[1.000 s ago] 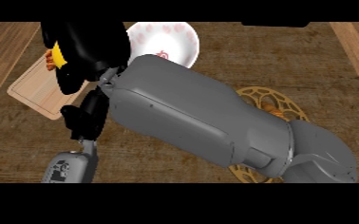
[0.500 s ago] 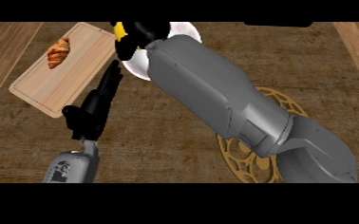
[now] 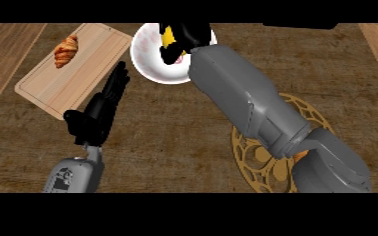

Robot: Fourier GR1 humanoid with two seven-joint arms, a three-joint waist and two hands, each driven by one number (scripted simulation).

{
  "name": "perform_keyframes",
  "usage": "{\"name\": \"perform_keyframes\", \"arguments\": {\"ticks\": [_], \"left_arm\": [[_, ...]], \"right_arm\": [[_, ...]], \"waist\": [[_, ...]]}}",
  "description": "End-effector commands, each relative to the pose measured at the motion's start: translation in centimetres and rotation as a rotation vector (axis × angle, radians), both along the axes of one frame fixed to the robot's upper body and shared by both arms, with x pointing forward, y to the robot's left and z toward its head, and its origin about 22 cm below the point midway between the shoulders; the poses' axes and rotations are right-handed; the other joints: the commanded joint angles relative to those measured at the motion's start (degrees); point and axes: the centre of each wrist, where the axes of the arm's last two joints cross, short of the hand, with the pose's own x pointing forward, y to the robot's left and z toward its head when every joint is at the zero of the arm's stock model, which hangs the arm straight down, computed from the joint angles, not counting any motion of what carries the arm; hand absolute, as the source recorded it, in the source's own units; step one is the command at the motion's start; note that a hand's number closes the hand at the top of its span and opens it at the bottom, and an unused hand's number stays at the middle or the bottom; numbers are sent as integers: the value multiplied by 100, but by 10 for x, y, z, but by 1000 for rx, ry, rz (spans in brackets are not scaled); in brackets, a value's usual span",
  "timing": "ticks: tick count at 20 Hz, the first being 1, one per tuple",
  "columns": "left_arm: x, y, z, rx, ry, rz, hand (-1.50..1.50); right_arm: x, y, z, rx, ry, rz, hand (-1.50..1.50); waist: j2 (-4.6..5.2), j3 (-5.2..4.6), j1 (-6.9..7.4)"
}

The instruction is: Pick the lemon from the placemat and place it in the bowl

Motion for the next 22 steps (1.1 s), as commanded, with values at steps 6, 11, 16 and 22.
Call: {"name": "perform_keyframes", "arguments": {"ticks": [6,11,16,22], "left_arm": [[-4,-18,1,-13,-3,-27,0],[8,-26,1,-5,-3,-18,0],[7,-11,-4,-15,3,5,0],[2,-10,-11,-3,6,21,0]], "right_arm": [[7,-37,-43,110,273,92,-150],[7,-33,-34,276,234,196,-150],[13,-37,-24,469,83,191,-150],[24,-53,-10,593,156,160,-150]], "waist": [[60,9,126],[58,10,90],[-5,11,-103],[-41,6,-163]]}}
